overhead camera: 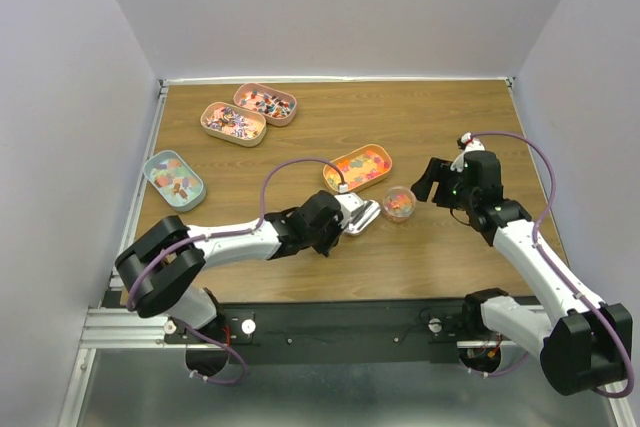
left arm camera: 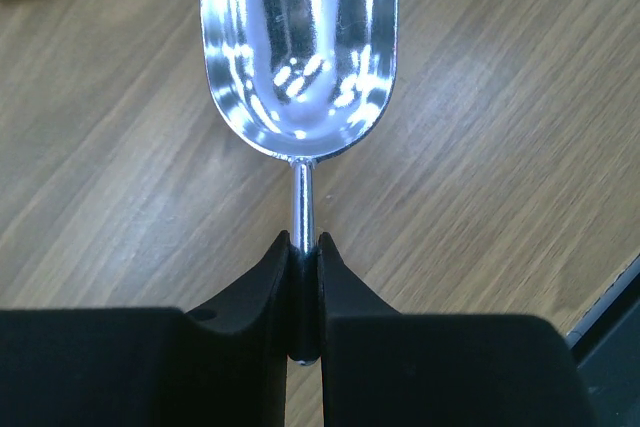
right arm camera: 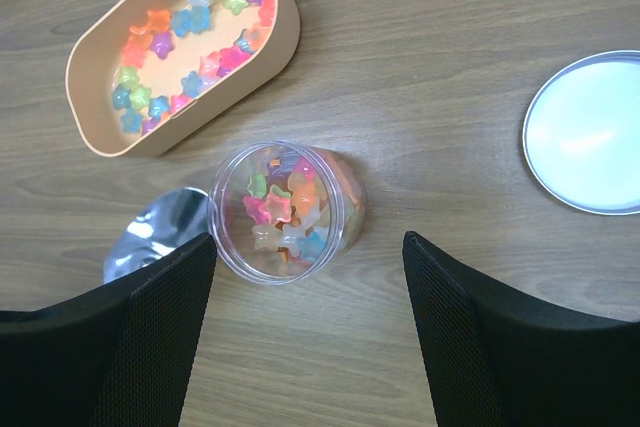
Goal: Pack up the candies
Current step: Place the spatula at the center of the board.
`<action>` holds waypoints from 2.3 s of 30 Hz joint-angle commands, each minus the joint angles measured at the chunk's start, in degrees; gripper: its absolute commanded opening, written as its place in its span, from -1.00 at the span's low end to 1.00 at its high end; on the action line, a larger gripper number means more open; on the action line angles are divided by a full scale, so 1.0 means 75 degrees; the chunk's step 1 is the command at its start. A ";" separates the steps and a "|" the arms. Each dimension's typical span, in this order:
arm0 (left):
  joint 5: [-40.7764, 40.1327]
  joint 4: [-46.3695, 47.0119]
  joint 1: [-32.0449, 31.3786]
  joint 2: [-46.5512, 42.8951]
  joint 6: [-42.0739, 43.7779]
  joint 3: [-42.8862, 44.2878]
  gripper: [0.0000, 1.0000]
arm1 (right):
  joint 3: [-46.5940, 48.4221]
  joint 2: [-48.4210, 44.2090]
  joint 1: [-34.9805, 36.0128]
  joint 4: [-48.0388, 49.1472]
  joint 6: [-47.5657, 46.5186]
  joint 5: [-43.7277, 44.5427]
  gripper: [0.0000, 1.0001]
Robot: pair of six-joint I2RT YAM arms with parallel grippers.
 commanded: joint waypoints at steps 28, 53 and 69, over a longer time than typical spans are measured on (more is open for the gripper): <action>0.0131 -0.0141 -0.0277 -0.0013 0.0067 0.0282 -1.00 | 0.0274 0.0265 -0.0037 0.0031 -0.0314 -0.0856 0.62; 0.0131 -0.0024 -0.0312 -0.1055 0.0067 -0.0245 -1.00 | -0.0171 0.0675 0.0068 0.0734 0.0271 -0.4185 0.61; 0.0131 0.0070 -0.0324 -0.1489 0.0067 -0.0526 -1.00 | -0.0299 0.1952 0.1742 0.2526 0.1748 -0.4269 -0.09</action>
